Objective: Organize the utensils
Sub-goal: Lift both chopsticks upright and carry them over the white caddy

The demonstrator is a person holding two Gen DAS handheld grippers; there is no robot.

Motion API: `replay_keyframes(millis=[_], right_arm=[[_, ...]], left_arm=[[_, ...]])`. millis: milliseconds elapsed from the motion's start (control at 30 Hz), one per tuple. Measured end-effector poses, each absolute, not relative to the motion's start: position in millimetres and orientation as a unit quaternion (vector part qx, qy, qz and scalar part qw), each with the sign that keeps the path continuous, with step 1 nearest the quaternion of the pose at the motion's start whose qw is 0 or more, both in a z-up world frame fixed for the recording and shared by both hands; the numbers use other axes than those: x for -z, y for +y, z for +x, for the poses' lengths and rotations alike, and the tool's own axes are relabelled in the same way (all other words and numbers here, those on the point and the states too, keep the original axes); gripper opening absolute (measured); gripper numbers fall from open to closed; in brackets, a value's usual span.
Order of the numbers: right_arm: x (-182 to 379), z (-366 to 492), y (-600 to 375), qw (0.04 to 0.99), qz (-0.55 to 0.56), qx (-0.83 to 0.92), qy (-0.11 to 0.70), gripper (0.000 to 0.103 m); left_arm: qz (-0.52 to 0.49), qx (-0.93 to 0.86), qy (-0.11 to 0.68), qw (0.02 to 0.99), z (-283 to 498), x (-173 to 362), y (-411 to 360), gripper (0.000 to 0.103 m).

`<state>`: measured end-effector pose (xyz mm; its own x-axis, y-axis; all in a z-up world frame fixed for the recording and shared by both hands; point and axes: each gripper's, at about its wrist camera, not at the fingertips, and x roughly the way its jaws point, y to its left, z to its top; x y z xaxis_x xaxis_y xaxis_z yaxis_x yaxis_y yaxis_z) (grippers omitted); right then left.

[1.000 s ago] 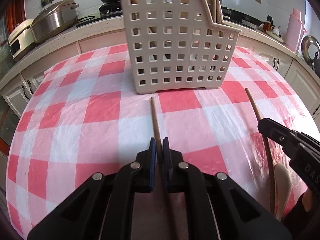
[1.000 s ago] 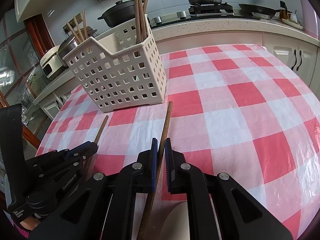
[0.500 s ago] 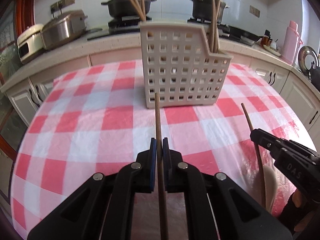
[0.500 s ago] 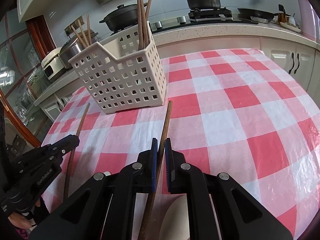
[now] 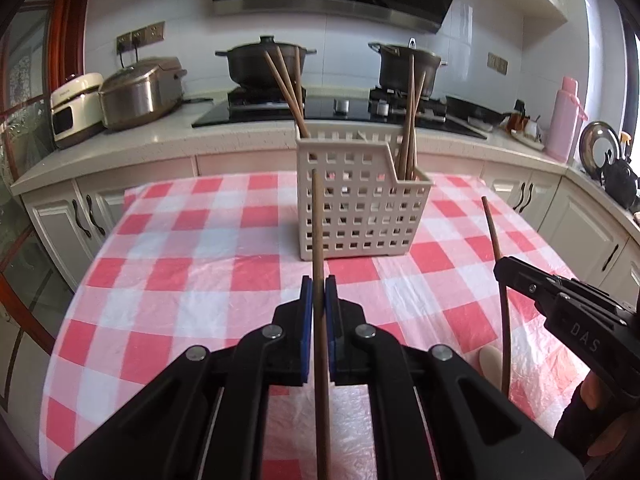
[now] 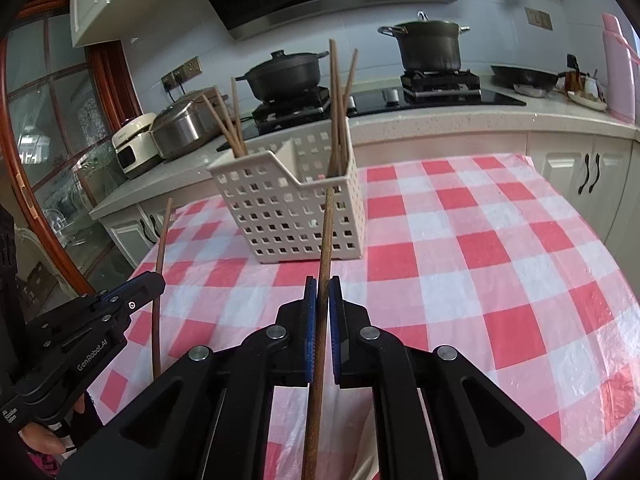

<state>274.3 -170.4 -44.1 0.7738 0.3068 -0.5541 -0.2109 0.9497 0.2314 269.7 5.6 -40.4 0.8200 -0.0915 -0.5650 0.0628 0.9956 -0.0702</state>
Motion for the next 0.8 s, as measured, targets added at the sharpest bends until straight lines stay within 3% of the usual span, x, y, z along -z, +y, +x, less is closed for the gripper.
replay_keyframes(millis=[800], right_arm=[[-11.8,220.4,-146.4,0.961,0.031,-0.153,0.228,0.006]], left_arm=[[-0.026,0.028,0.224,0.974,207.5,-3.2,24.5,0.006]])
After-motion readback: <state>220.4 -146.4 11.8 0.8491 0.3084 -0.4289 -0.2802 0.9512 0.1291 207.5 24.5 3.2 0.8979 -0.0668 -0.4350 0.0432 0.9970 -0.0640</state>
